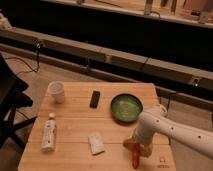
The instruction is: Drag the pepper across the table
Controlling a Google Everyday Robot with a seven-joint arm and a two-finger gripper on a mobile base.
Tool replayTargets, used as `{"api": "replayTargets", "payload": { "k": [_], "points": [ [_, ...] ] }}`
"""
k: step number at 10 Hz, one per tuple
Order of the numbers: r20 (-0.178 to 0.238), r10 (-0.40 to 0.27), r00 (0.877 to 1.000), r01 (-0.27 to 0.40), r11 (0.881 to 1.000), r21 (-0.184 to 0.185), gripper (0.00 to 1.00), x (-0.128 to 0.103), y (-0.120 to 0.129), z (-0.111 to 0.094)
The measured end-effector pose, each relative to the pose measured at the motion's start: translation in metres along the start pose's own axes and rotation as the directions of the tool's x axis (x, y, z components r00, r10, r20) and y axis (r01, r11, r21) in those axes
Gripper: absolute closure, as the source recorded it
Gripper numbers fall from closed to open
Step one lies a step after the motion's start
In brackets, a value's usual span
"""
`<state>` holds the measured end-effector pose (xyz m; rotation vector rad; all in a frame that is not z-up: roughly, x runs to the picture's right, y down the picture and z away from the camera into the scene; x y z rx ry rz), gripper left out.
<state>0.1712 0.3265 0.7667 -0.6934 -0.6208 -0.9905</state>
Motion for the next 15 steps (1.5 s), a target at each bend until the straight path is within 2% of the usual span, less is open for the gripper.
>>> {"api": "replayTargets", "payload": {
  "k": [1,2,3,6,7,9,11,12,15],
  "points": [
    [-0.002,0.005,1.0,-0.005,1.0,0.0,0.2,0.0,0.002,0.0],
    [-0.023,0.036,0.999,-0.036,0.999,0.009,0.22,0.007,0.005,-0.008],
    [-0.037,0.054,0.998,-0.054,0.998,0.014,0.34,0.016,0.008,-0.013],
    [-0.024,0.026,0.999,-0.026,1.0,0.01,0.69,0.011,0.002,-0.009],
    [-0.019,0.023,1.0,-0.023,1.0,0.006,0.75,0.009,0.001,-0.009],
    [-0.022,0.026,0.999,-0.025,1.0,0.006,0.76,0.01,0.004,-0.011],
    [-0.029,0.029,0.999,-0.029,0.999,0.015,0.94,0.021,0.005,-0.013],
    [-0.028,0.033,0.999,-0.032,0.999,0.017,0.99,0.031,0.01,-0.017],
    [-0.024,0.036,0.999,-0.035,0.999,0.015,0.99,0.036,0.016,-0.02]
  ]
}}
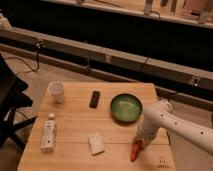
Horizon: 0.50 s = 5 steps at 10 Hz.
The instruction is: Drag the pepper across the table
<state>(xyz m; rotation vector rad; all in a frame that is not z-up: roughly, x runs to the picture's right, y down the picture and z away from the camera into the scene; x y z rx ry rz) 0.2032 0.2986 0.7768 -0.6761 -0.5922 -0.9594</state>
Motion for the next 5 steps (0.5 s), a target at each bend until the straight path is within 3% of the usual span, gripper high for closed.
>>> {"api": "replayTargets", "payload": {
  "k": [5],
  "points": [
    [0.001,0.011,1.0,-0.011,1.0,0.008,0.99,0.027,0.02,-0.011]
  ]
}}
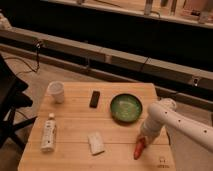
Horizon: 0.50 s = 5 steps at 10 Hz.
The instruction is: Drag the pepper across the table
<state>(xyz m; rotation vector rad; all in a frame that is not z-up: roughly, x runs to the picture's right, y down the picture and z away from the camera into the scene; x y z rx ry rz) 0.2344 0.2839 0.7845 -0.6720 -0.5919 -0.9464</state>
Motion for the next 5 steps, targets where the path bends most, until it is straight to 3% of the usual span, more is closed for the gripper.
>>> {"api": "replayTargets", "payload": {
  "k": [5],
  "points": [
    [-0.006,-0.009,1.0,0.009,1.0,0.004,0.99,0.016,-0.002,-0.006]
  ]
}}
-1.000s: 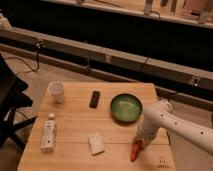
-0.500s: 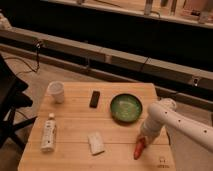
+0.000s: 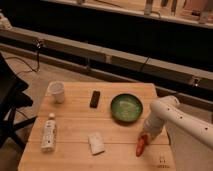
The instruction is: Drag the pepper across the table
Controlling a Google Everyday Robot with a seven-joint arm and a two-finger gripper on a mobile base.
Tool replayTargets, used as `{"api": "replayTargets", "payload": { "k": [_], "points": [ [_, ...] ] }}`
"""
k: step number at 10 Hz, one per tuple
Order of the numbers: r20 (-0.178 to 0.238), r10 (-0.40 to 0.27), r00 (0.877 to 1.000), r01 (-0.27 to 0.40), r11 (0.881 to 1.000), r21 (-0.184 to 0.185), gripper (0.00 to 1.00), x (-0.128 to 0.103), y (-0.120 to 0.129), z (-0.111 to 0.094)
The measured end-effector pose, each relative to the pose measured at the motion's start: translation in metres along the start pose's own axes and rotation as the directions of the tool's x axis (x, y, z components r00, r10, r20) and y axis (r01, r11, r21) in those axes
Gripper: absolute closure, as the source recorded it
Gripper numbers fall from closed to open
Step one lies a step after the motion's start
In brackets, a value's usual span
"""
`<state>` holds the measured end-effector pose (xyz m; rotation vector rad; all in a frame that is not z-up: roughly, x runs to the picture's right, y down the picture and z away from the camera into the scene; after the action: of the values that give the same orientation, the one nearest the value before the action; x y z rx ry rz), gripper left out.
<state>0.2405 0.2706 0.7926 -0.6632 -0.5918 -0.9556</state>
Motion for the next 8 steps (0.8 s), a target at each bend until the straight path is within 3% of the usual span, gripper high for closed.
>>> {"api": "replayTargets", "payload": {
  "k": [8],
  "points": [
    [-0.008,-0.021,1.0,0.021,1.0,0.001,0.99,0.029,0.004,-0.01]
  ]
}}
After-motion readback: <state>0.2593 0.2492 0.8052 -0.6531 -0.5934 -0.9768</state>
